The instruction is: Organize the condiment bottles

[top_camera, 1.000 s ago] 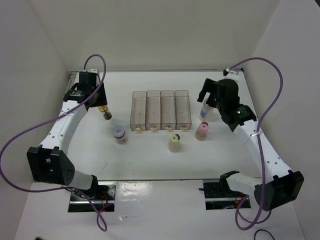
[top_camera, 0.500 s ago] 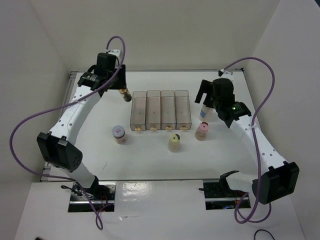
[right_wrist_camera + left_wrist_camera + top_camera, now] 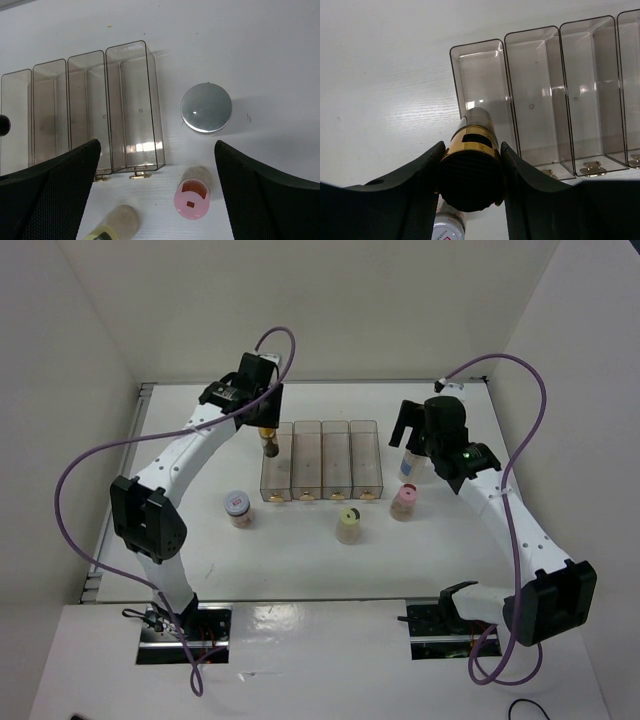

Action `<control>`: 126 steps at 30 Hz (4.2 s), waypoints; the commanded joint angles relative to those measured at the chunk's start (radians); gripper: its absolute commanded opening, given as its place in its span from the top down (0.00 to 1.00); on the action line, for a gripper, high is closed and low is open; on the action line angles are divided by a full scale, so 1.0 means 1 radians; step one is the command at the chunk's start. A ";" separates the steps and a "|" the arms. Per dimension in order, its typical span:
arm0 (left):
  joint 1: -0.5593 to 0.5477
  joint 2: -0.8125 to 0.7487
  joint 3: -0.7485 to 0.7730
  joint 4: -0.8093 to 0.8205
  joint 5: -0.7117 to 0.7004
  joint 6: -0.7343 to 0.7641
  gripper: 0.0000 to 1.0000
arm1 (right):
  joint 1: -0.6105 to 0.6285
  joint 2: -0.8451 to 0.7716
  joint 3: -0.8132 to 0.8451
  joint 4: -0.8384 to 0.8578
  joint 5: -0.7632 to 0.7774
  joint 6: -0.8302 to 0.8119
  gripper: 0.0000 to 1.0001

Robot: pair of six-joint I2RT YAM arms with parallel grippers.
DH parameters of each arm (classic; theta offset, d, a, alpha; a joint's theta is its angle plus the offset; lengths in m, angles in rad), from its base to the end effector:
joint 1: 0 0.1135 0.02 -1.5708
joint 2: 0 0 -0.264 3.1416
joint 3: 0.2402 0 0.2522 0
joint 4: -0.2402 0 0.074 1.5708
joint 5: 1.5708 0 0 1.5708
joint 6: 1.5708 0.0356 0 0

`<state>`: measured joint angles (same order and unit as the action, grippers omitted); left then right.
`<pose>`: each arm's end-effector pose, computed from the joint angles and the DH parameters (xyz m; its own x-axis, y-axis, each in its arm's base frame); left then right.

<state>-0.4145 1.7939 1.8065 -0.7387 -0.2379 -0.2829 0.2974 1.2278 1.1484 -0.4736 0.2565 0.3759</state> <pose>0.3730 -0.1549 0.3619 -0.6478 -0.0113 -0.7617 0.0513 0.9970 -0.0585 0.2631 0.0712 0.3455 -0.4954 0.2196 -0.8405 0.1127 0.9756 0.1884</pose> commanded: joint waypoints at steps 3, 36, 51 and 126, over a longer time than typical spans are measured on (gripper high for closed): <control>-0.016 0.016 0.036 0.048 -0.024 0.022 0.76 | -0.015 0.010 0.031 0.033 0.003 -0.020 0.01; -0.017 0.125 -0.102 0.190 0.003 -0.024 0.69 | -0.015 0.038 0.051 0.024 -0.025 -0.029 0.01; -0.017 0.082 -0.061 0.133 -0.017 -0.042 0.10 | -0.015 0.047 0.051 0.024 -0.052 -0.029 0.01; 0.042 -0.357 -0.837 0.102 -0.060 -0.447 0.36 | 0.014 0.048 0.030 0.053 -0.092 -0.009 0.01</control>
<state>-0.3759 1.4364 0.9833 -0.6384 -0.3080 -0.7338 0.3035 1.2667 1.1709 -0.4644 0.1604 0.3695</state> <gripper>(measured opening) 0.688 0.985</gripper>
